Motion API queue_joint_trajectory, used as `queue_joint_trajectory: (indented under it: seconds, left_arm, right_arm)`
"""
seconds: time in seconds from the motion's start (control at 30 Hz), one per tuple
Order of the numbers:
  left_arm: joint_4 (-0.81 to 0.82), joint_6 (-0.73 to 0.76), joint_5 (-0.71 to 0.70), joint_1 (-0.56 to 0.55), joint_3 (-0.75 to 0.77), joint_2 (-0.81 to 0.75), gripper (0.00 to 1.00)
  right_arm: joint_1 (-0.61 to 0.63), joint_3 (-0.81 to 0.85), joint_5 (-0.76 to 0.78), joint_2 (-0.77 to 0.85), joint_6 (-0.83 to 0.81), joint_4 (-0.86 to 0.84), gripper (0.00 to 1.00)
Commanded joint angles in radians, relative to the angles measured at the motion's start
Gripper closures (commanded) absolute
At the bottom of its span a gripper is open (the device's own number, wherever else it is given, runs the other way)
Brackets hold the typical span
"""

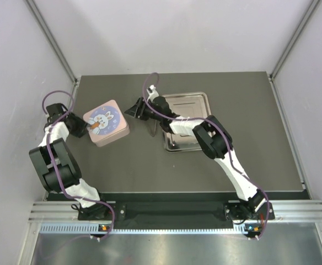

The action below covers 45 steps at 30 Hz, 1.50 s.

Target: Pack the chocolate

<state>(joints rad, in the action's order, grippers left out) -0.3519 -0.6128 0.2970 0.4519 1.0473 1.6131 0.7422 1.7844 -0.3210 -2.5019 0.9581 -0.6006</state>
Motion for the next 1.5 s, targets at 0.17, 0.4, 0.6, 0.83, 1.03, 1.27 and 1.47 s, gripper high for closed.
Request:
queue_joint_trajectory:
  seconds: [0.17,0.4,0.6,0.83,1.03,1.27,1.47]
  left_arm:
    - [0.050,-0.033,0.017,0.004,0.003,0.021,0.63]
    - [0.065,-0.068,0.028,-0.022,0.000,0.024,0.66]
    - [0.088,-0.094,0.048,-0.050,-0.003,0.018,0.66]
    - [0.070,-0.088,-0.021,-0.061,-0.020,0.042,0.67]
    - [-0.008,-0.044,-0.099,-0.061,0.032,0.018,0.61]
    - [0.134,0.002,0.074,-0.088,0.137,-0.061,0.57]
    - [0.211,0.024,0.212,-0.189,0.237,0.077,0.76]
  right_arm:
    - [0.051,0.116,-0.021,0.045,-0.206,0.188,0.42]
    - [0.079,0.077,-0.049,0.029,-0.142,0.080,0.72]
    - [0.082,-0.054,-0.033,0.038,0.016,-0.068,0.86]
    - [0.085,-0.036,-0.007,0.021,-0.021,0.062,0.79]
    - [0.071,0.004,-0.009,0.043,-0.107,0.140,0.68]
    - [0.034,0.023,-0.018,0.098,-0.143,0.177,0.57]
    - [-0.004,-0.049,-0.044,0.213,-0.163,0.131,0.51]
